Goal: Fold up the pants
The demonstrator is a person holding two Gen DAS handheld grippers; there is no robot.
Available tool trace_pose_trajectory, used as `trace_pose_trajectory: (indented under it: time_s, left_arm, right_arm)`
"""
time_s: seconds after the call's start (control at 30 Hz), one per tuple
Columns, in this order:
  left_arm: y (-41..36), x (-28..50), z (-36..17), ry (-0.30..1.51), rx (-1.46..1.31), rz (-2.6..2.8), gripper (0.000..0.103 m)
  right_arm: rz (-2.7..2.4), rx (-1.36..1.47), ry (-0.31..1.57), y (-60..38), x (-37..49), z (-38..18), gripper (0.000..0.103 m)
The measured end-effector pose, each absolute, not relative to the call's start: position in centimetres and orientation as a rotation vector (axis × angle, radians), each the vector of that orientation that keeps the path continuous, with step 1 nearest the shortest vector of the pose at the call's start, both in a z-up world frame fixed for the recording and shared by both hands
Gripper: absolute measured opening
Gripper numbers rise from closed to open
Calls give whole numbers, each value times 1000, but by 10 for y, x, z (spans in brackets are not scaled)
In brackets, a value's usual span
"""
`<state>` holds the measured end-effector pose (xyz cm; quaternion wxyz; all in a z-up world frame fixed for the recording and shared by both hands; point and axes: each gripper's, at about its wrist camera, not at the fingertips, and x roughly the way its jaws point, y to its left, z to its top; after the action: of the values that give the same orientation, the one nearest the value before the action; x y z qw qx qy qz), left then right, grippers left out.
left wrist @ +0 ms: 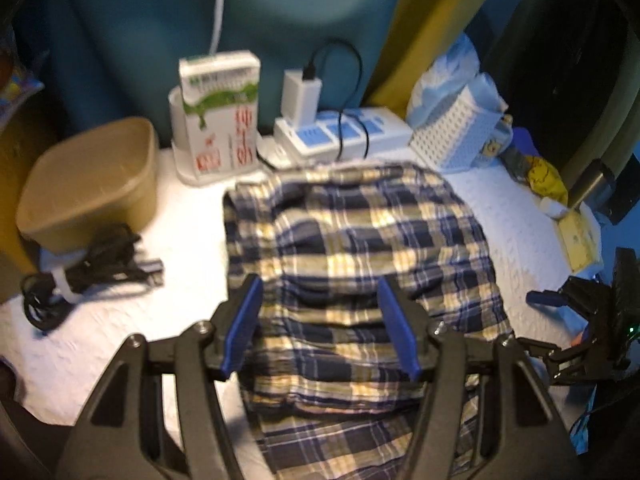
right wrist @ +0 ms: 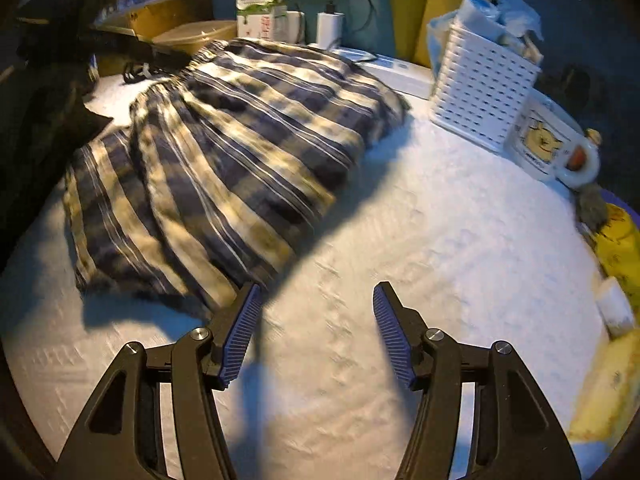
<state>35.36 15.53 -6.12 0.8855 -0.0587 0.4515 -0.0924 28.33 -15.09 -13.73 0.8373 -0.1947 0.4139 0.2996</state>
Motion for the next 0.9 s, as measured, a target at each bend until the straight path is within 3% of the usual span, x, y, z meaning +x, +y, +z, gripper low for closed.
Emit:
trace_pose_trajectory:
  time_s: [0.37,0.63,0.9]
  left_arm:
    - [179,395,-82,948,-120,-119,66]
    - [199,432,-105,989,-218,-158,69]
    - [187,455,-122,1056,-115,-148,73]
  right_arm:
    - [618,-192,771,-151,343,-95,62]
    - [622,-129,838,-137,395,-112,64]
    - [652,-40,909,-119,435,-138,68]
